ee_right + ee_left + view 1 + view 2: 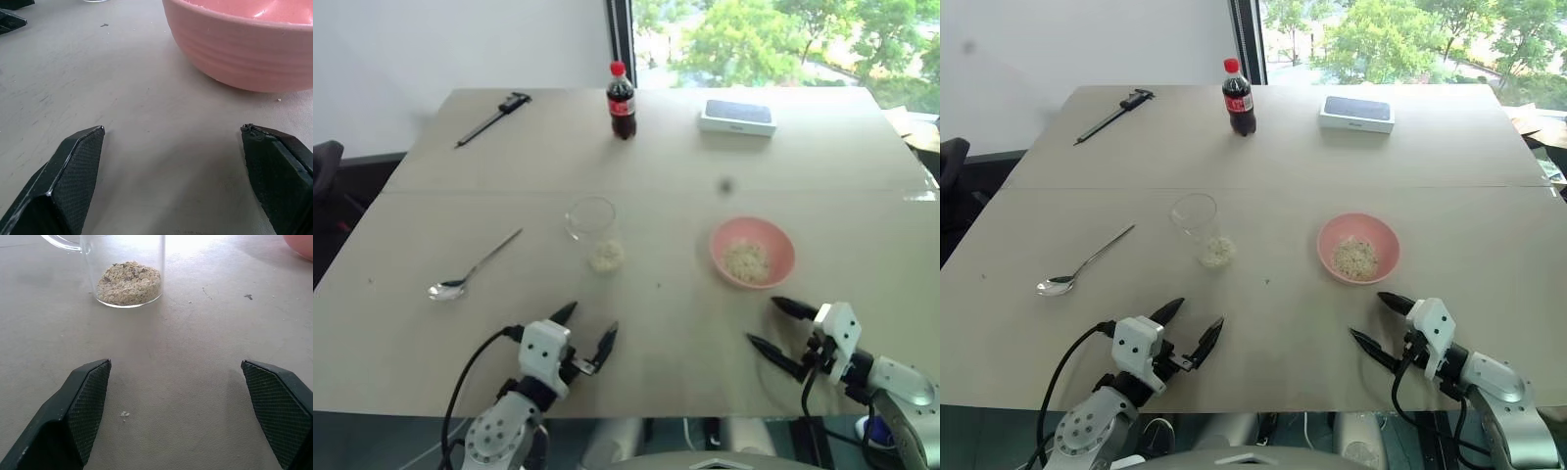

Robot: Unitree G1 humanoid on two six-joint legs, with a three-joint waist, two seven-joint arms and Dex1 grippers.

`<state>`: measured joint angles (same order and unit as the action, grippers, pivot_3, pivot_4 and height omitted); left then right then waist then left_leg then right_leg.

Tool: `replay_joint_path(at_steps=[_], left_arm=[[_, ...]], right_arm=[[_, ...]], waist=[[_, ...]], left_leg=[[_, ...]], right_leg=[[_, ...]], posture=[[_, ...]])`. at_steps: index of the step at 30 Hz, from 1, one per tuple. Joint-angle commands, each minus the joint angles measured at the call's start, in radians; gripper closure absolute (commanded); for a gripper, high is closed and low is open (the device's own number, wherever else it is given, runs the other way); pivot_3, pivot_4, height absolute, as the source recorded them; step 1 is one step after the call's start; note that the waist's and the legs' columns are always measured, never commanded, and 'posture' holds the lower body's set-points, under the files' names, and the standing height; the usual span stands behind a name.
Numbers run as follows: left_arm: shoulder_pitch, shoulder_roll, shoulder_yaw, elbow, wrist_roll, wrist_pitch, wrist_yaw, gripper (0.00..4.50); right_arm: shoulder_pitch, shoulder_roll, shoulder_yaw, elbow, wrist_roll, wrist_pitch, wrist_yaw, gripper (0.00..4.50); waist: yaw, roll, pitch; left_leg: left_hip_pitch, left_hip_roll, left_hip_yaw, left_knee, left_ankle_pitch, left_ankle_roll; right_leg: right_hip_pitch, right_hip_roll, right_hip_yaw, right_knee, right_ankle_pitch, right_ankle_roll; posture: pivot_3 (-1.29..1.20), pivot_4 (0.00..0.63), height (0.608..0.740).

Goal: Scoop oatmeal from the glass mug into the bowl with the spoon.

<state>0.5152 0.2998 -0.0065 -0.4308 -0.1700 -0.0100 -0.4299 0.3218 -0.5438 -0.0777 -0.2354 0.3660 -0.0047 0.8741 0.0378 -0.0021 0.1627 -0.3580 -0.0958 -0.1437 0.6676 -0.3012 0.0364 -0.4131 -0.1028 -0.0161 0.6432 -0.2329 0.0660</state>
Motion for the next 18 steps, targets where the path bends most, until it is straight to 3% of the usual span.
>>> replay_joint_path(at_steps=[1, 18], left_arm=[[0.016, -0.001, -0.012, -0.012, 0.003, -0.002, 0.002, 0.03], [0.003, -0.009, -0.015, 0.001, -0.01, -0.006, -0.005, 0.03]], right_arm=[[0.018, -0.008, -0.006, -0.005, 0.005, 0.0, 0.009, 0.0], [0.026, -0.011, -0.013, -0.013, 0.004, 0.001, 0.003, 0.0]], waist=[[0.0, 0.0, 0.0], [0.001, 0.0, 0.0]], left_leg=[[0.0, 0.0, 0.0, 0.0, 0.0, 0.0], [0.0, 0.0, 0.0, 0.0, 0.0, 0.0]], right_leg=[[0.0, 0.0, 0.0, 0.0, 0.0, 0.0], [0.0, 0.0, 0.0, 0.0, 0.0, 0.0]], posture=[[0.0, 0.15, 0.74], [0.0, 0.15, 0.74]])
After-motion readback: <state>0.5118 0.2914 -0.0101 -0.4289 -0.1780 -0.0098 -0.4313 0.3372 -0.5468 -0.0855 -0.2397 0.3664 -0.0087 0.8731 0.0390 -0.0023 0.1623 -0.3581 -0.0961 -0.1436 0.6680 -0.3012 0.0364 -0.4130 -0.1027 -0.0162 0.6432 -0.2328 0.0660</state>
